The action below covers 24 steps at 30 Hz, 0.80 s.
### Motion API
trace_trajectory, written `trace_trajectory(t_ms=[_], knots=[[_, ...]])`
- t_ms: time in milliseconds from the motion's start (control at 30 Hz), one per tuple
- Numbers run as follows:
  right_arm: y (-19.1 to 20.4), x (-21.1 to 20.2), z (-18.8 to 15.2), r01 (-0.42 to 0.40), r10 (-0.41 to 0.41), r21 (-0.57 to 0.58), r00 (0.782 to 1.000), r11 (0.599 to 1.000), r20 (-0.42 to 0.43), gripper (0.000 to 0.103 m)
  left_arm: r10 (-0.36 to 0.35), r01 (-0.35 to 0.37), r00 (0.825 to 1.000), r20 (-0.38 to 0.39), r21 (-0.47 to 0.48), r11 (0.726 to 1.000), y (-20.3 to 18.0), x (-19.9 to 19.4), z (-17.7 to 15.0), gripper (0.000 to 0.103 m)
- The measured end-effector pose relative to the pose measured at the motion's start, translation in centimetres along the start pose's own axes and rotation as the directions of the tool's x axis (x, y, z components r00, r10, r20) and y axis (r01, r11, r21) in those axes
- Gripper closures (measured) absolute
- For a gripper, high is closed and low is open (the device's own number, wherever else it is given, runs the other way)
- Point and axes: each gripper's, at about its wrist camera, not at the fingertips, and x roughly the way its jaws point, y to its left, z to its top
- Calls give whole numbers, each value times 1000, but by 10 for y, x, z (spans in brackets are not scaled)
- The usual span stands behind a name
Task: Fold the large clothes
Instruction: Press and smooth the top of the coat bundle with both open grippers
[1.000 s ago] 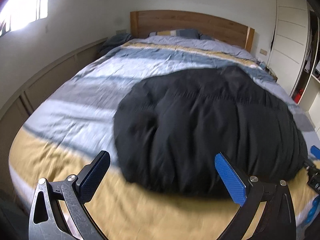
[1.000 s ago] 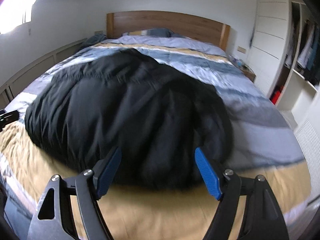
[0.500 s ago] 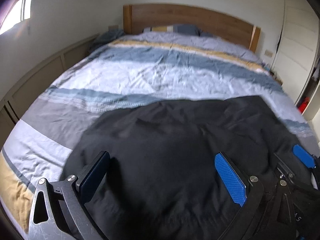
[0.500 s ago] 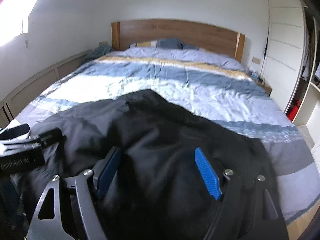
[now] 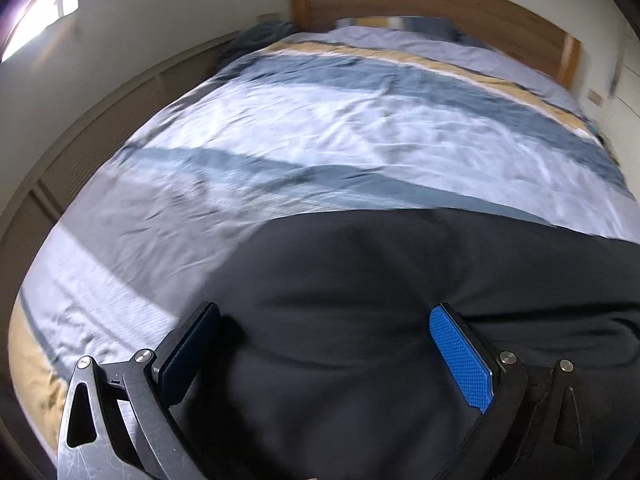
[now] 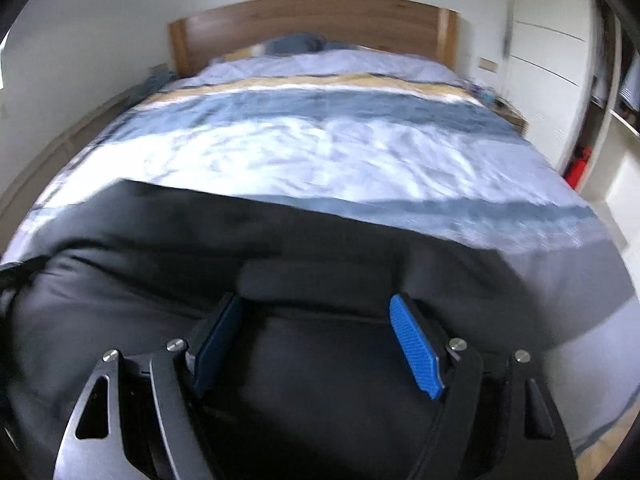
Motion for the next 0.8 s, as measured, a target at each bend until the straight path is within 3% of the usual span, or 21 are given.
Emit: trace_trajectory(t_ms=[133,200,367,533,667,800], knots=[[-45,-10,-11,118,-117,52,993,992,-18,27,11,-10,1000,23,-35,999,26,-17,-10,1],[-46,-29,-14,141,-142,44,989,989,27,27,-46,50,996,81,-44,998,29,-41,-20,1],[-6,-68,-21,16,-14,-13,993,1000,119,27,-197,200,970,142,-8,980,6,-81,-41,1],[46,-80,-39,-124,137,-96,980,988,145,27,-224,215,966,128,82,973,-24,-82,-68,1],[53,-66,-59,-140,153,-125,982,982,107,27,-219,211,970,105,87,974,-22,-73,-88,0],[22,-63,-70,-107,113,-64,988,992,101,27,-227,219,967,115,72,973,-12,-77,-98,1]])
